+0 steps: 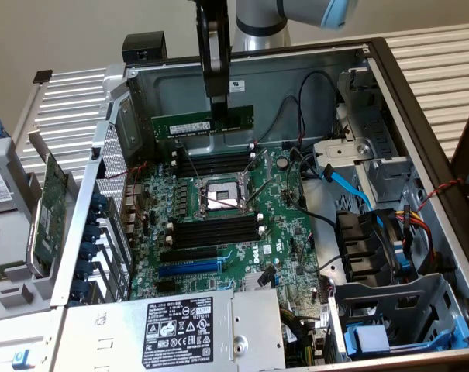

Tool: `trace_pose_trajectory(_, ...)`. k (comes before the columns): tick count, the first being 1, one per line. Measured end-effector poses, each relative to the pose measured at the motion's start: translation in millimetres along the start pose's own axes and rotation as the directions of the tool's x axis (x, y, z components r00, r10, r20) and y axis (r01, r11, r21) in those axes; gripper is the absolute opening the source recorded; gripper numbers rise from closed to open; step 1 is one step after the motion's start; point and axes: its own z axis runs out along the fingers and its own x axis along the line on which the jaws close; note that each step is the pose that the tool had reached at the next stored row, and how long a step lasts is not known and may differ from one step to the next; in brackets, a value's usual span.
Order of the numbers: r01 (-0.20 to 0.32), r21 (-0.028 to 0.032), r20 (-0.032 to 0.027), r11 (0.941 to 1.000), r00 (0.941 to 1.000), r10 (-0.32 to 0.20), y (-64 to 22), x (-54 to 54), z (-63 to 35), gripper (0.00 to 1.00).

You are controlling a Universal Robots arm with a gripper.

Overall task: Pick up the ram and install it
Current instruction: 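Insert the ram into the slot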

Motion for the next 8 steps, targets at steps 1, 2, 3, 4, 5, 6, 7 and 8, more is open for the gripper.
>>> trace_pose_trajectory(1,0.0,-0.001,0.0012,1.0,1.0,0.0,0.0,0.0,1.3,0.13)
trace_pose_trajectory(2,0.0,-0.0027,0.0027,1.0,1.0,0.0,-0.1,0.0,2.6,0.13)
trace_pose_trajectory(3,0.0,-0.0039,0.0039,1.0,1.0,0.0,-0.1,0.0,4.0,0.13)
trace_pose_trajectory(4,0.0,-0.0044,0.004,1.0,1.0,0.0,-0.1,0.0,5.5,0.13)
trace_pose_trajectory(5,0.0,-0.0048,0.004,1.0,1.0,0.0,-0.1,0.1,7.2,0.13)
trace_pose_trajectory(6,0.0,-0.0053,0.0041,1.0,1.0,0.0,-0.2,0.1,9.0,0.13)
trace_pose_trajectory(7,0.0,-0.0058,0.0041,1.0,1.0,0.0,-0.2,0.1,10.9,0.13)
trace_pose_trajectory(8,0.0,-0.0063,0.0042,1.0,1.0,0.0,-0.4,0.1,12.6,0.13)
